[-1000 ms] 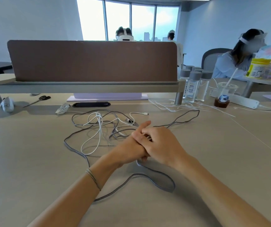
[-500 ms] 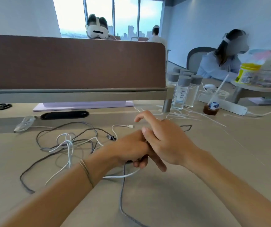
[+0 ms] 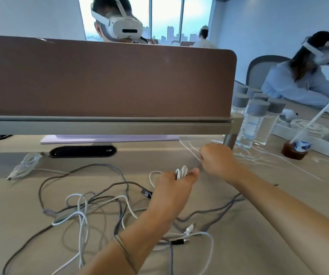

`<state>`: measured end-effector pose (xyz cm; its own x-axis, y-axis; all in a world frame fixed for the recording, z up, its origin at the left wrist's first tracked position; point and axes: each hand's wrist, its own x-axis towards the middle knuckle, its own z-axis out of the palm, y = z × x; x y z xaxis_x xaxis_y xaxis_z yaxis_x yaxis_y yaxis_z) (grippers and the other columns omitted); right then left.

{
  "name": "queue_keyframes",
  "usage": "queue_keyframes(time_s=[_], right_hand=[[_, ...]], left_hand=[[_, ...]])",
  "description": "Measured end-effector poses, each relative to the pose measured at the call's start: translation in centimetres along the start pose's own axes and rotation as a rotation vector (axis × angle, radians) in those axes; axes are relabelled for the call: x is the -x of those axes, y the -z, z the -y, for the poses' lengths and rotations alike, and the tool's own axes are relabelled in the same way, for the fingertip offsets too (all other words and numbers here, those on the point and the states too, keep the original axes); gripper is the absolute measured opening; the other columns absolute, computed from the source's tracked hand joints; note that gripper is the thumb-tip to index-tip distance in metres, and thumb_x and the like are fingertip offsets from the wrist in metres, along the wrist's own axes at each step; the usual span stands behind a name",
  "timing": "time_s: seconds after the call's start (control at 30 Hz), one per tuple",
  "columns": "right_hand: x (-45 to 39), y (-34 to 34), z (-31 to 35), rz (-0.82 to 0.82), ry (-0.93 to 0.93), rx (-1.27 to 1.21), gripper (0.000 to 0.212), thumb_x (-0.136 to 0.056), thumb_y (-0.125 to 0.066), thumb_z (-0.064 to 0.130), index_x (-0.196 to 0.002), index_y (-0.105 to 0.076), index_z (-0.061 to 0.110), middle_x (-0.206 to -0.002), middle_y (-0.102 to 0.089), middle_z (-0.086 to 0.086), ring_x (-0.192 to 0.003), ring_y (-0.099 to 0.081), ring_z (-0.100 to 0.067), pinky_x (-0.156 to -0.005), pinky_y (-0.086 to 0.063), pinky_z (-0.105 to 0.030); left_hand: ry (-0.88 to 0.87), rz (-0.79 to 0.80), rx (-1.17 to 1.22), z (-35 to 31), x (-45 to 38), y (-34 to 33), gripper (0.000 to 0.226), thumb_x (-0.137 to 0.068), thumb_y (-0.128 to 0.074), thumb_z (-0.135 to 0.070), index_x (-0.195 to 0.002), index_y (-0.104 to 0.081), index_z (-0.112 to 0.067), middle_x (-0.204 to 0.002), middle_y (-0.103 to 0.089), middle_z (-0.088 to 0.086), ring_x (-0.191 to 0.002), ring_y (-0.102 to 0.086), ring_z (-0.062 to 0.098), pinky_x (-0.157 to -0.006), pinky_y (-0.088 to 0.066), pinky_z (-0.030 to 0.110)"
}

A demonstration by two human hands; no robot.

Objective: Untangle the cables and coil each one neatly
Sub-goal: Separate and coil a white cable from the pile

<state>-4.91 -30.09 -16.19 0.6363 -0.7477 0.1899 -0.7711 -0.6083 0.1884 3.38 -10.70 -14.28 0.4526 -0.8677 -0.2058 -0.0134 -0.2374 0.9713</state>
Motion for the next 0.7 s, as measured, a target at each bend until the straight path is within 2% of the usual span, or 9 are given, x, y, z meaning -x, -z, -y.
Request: queue_keyframes(time_s=[0.1, 0.17, 0.23, 0.33, 0.43, 0.5, 0.57, 0.63, 0.7], right_hand=[[-0.2, -0.8, 0.9, 0.017, -0.007, 0.028, 0.015, -0.089, -0.064, 0.011, -0.103, -0.069, 0.012, -0.102, -0.068, -0.008, -0.096, -0.068, -0.031, -0.073, -0.047, -0.035], [0.0, -1.0, 1.0, 0.007, -0.013, -0.071, 0.006, -0.089, -0.064, 0.014, -0.093, -0.068, 0.014, -0.093, -0.064, -0.006, -0.088, -0.067, -0.028, -0.070, -0.048, -0.034], [0.3, -0.4, 1.0, 0.041, -0.030, -0.266, 0.011, -0.089, -0.061, 0.017, -0.078, -0.062, 0.017, -0.082, -0.062, -0.002, -0.078, -0.064, -0.024, -0.064, -0.048, -0.033], [1.9, 2.8, 1.6, 0.086, -0.020, -0.648, 0.017, -0.086, -0.062, 0.008, -0.073, -0.067, 0.017, -0.073, -0.070, -0.001, -0.074, -0.066, -0.021, -0.064, -0.049, -0.031], [5.3, 6.4, 2.8, 0.083, -0.012, -0.959, 0.022, -0.085, -0.063, -0.001, -0.094, -0.069, 0.018, -0.071, -0.075, -0.003, -0.062, -0.064, -0.010, -0.059, -0.047, -0.025], [7.7, 8.2, 3.4, 0.076, 0.012, -1.102, 0.031, -0.088, -0.061, -0.005, -0.106, -0.069, 0.019, -0.073, -0.074, -0.009, -0.057, -0.064, -0.013, -0.051, -0.047, -0.024], [10.2, 9.8, 3.8, 0.090, 0.034, -1.232, 0.032, -0.091, -0.059, -0.008, -0.108, -0.073, 0.015, -0.073, -0.072, -0.013, -0.060, -0.068, -0.020, -0.048, -0.049, -0.024], [12.5, 10.9, 4.1, 0.124, 0.031, -1.369, 0.026, -0.093, -0.059, -0.008, -0.102, -0.077, 0.008, -0.074, -0.071, -0.012, -0.064, -0.071, -0.023, -0.052, -0.053, -0.025], [14.6, 11.6, 4.5, 0.125, 0.019, -1.472, 0.019, -0.091, -0.063, -0.008, -0.095, -0.078, 0.002, -0.074, -0.071, -0.013, -0.063, -0.070, -0.024, -0.056, -0.055, -0.026]], left_hand=[[0.063, 0.029, 0.066, 0.3, -0.1, 1.6, 0.042, -0.093, -0.062, -0.025, -0.065, -0.032, -0.016, -0.051, -0.029, -0.001, -0.034, -0.024, 0.008, -0.037, -0.023, 0.019], [0.081, 0.073, 0.093, 0.3, 0.3, 2.6, 0.043, -0.096, -0.059, -0.022, -0.064, -0.031, -0.017, -0.046, -0.029, -0.003, -0.033, -0.022, 0.009, -0.035, -0.020, 0.017], [0.065, 0.134, 0.118, 0.3, 1.0, 3.3, 0.046, -0.098, -0.055, -0.024, -0.060, -0.029, -0.020, -0.047, -0.027, -0.003, -0.038, -0.018, 0.012, -0.037, -0.017, 0.018], [0.079, 0.251, 0.217, 0.5, 2.3, 3.8, 0.046, -0.103, -0.048, -0.032, -0.060, -0.034, -0.021, -0.052, -0.024, -0.002, -0.040, -0.016, 0.012, -0.036, -0.016, 0.020], [0.096, 0.289, 0.302, 0.5, 3.6, 3.9, 0.035, -0.106, -0.039, -0.027, -0.083, -0.057, -0.008, -0.053, -0.022, -0.002, -0.038, -0.015, 0.010, -0.036, -0.014, 0.019], [0.085, 0.246, 0.281, 0.7, 4.4, 3.8, 0.031, -0.105, -0.036, -0.019, -0.106, -0.063, -0.004, -0.053, -0.023, -0.002, -0.038, -0.016, 0.010, -0.037, -0.013, 0.019], [0.042, 0.178, 0.209, 0.9, 5.5, 3.6, 0.029, -0.104, -0.037, -0.016, -0.115, -0.063, -0.009, -0.052, -0.027, -0.002, -0.038, -0.019, 0.010, -0.037, -0.016, 0.019], [-0.048, 0.155, 0.107, 0.8, 6.9, 3.3, 0.024, -0.105, -0.040, -0.019, -0.102, -0.062, -0.010, -0.052, -0.029, -0.002, -0.039, -0.022, 0.010, -0.040, -0.018, 0.021], [-0.170, 0.187, 0.013, 0.7, 8.5, 3.0, 0.029, -0.106, -0.043, -0.025, -0.086, -0.060, -0.013, -0.052, -0.030, -0.003, -0.040, -0.024, 0.008, -0.042, -0.020, 0.023]])
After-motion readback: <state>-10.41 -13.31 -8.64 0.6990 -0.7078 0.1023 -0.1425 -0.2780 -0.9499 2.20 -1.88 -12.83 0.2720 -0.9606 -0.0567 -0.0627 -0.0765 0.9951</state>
